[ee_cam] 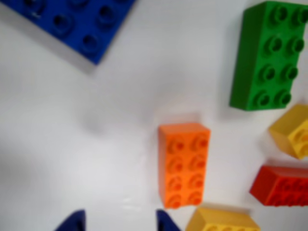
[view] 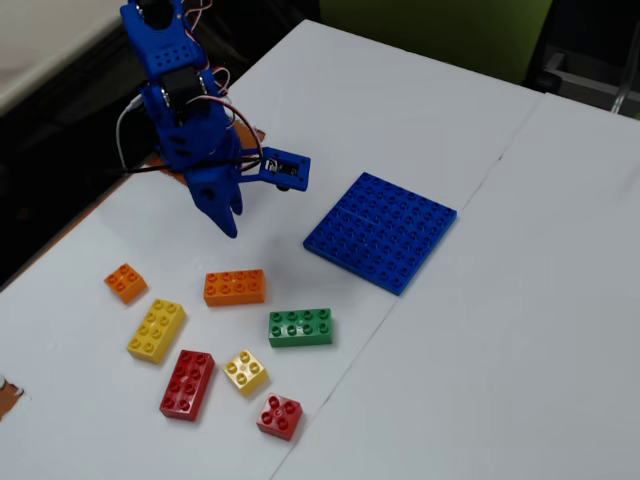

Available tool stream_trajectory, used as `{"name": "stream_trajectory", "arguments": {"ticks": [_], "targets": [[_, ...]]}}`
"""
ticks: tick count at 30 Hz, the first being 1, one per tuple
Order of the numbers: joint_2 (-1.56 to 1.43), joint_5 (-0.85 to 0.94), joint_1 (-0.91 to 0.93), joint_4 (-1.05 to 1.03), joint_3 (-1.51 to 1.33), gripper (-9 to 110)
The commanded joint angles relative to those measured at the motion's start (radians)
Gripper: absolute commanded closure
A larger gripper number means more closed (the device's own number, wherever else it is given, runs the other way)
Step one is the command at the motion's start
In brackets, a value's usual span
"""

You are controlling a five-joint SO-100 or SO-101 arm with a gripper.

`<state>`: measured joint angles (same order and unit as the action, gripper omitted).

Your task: Pick up the 2x4 orange block and go up the 8x8 blue block.

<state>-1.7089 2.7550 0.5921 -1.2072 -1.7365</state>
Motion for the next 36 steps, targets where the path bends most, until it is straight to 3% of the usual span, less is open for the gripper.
{"name": "stream_trajectory", "arguments": {"ticks": [1, 6, 14, 36], "targets": [[0.041, 0.018, 0.015, 0.081, 0.057, 82], [0.212, 0.026, 0.049, -0.044, 0.324, 81], [0.327, 0.092, 0.095, 0.009, 0.411, 78], [0.497, 0.107, 0.069, 0.118, 0.396, 82]]}}
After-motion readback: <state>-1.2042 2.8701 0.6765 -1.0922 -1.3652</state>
